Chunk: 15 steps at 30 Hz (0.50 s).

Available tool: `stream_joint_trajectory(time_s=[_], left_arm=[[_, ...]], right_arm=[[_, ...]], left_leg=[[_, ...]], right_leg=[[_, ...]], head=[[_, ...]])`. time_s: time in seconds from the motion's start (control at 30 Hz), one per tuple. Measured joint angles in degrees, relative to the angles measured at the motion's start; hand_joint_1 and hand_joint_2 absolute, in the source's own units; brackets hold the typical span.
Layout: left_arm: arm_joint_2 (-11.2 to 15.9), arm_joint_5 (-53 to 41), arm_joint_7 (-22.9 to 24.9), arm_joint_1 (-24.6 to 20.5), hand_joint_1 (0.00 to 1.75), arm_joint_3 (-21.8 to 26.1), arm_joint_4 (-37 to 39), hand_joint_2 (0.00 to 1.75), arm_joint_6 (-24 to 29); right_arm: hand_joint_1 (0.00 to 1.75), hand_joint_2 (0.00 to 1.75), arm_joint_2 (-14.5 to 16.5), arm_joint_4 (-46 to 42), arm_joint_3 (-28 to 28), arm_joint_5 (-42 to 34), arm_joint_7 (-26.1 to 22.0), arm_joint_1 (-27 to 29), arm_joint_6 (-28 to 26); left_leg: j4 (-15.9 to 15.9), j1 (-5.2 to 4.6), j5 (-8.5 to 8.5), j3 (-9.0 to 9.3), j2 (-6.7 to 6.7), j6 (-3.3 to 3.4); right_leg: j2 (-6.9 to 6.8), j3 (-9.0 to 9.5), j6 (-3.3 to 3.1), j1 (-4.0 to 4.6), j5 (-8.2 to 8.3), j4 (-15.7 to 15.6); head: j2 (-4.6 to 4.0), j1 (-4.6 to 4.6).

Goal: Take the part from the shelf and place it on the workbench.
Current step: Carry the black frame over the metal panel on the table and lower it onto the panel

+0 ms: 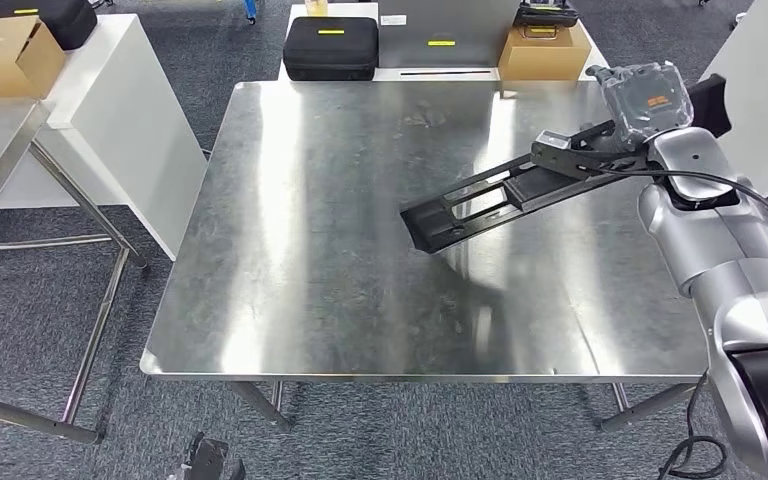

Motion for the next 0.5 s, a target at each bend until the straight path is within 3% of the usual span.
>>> stream_joint_trajectory(time_s=[0.1,0.13,0.2,0.27,0.3,0.37,0.4,0.43,0.5], left_arm=[[-0.02,0.11,0.30,-0.01,0.00,0.06,0.00,0.00,0.55],[-0.01,0.18,0.35,-0.02,0.00,0.14,-0.01,0.00,0.73],[0.01,0.30,0.37,-0.01,0.00,0.44,-0.01,0.00,0.84],[-0.03,0.34,0.36,0.12,0.00,0.68,0.00,0.00,0.78],[-0.04,0.34,0.36,0.18,0.00,0.74,0.00,0.00,0.75],[-0.05,0.35,0.33,0.23,0.00,0.85,0.00,0.00,0.68],[-0.04,0.38,0.32,0.22,0.00,0.91,0.00,0.00,0.63],[-0.02,0.41,0.29,0.23,0.00,0.95,0.00,0.00,0.55],[-0.01,0.48,0.20,0.28,0.00,1.01,0.00,0.00,0.25]], right_arm=[[0.00,0.00,-0.33,0.43,-0.13,-0.06,0.05,0.12,0.00],[0.00,0.00,-0.48,0.62,-0.22,-0.16,0.13,0.15,0.00],[0.00,0.00,-0.79,1.23,-0.37,-0.35,0.39,0.47,-0.04],[0.00,0.00,-1.04,1.83,-0.44,-0.39,0.65,1.26,-0.15],[0.00,0.00,-1.11,2.06,-0.45,-0.38,0.72,1.64,-0.22],[0.00,0.00,-1.18,2.40,-0.45,-0.36,0.77,1.99,-0.33],[0.00,0.00,-1.18,2.54,-0.46,-0.37,0.78,1.99,-0.39],[0.00,0.00,-1.20,2.66,-0.49,-0.42,0.79,2.02,-0.45],[0.00,0.00,-1.33,3.02,-0.57,-0.61,0.80,2.35,-0.52]], left_leg=[[-1.66,0.12,0.81,1.05,0.14,0.93],[-2.25,0.23,1.12,1.46,0.17,1.20],[-2.50,0.23,1.25,1.67,0.06,1.46],[-2.43,0.21,1.17,1.68,-0.11,1.43],[-2.34,0.22,1.10,1.68,-0.18,1.37],[-1.82,0.21,0.73,1.63,-0.24,1.04],[-1.33,0.09,0.40,1.47,-0.27,0.75],[-0.86,-0.04,0.09,1.31,-0.28,0.46],[-0.34,-0.25,-0.26,1.04,-0.31,0.09]], right_leg=[[-0.23,-0.50,0.58,0.20,-0.80,1.02],[-0.33,-1.53,0.42,0.29,-1.91,3.24],[-0.41,-5.30,-0.07,0.23,-5.04,10.94],[-0.41,-8.20,0.21,0.25,-6.45,16.13],[-0.42,-7.97,0.64,0.24,-5.75,15.33],[-0.58,-4.42,1.61,0.01,-2.54,7.86],[-0.65,-2.37,1.79,0.02,-1.09,3.99],[-0.71,-1.00,1.68,-0.01,-0.17,1.37],[-0.69,-0.25,1.07,0.17,0.26,0.13]], head=[[0.00,0.06],[0.00,0.12],[0.00,0.20],[0.00,0.27],[0.00,0.29],[0.00,0.30],[0.00,0.31],[0.00,0.28],[0.00,0.28]])
